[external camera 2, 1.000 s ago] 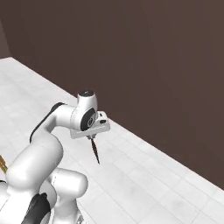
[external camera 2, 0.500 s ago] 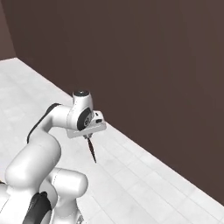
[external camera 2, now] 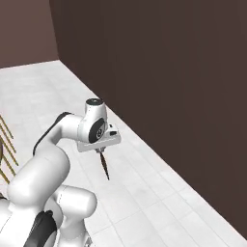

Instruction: Take the fork and place it on the left side of the plate. Then take the spoon and place it on the right side of the plate. Make sure they're directly next to the plate.

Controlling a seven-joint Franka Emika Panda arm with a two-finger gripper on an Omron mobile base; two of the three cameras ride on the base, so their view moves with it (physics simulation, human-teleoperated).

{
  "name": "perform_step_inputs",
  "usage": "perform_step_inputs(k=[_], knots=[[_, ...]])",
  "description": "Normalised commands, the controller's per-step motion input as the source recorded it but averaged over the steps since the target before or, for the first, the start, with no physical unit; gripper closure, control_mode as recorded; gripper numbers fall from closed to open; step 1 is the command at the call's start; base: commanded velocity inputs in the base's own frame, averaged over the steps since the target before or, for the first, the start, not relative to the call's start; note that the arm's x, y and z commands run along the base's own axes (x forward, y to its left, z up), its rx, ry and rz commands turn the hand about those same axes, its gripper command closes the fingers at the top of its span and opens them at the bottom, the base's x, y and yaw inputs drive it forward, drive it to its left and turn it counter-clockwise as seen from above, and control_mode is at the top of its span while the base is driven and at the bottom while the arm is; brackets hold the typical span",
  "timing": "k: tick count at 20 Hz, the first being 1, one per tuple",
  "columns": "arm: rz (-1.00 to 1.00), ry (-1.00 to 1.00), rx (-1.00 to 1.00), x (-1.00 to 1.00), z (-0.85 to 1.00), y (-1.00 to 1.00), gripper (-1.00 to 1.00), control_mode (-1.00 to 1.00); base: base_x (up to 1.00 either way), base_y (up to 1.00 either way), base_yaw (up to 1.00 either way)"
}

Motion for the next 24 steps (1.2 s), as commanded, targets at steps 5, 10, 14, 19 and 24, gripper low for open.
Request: perform_step_inputs(k=[5,10,14,19,24], knots=[[0.00,0.00,0.00,0.00,0.00,0.00,1.00,1.00,0.78,0.12,0.26],[0.00,0.00,0.00,0.00,0.00,0.00,1.00,1.00,0.89,0.10,0.16],[0.00,0.00,0.00,0.00,0.00,0.00,1.00,1.00,0.94,0.08,0.15],[0.00,0.00,0.00,0.00,0.00,0.00,1.00,1.00,0.94,0.08,0.15],[0.00,0.00,0.00,0.00,0.00,0.00,1.00,1.00,0.90,0.06,0.21]])
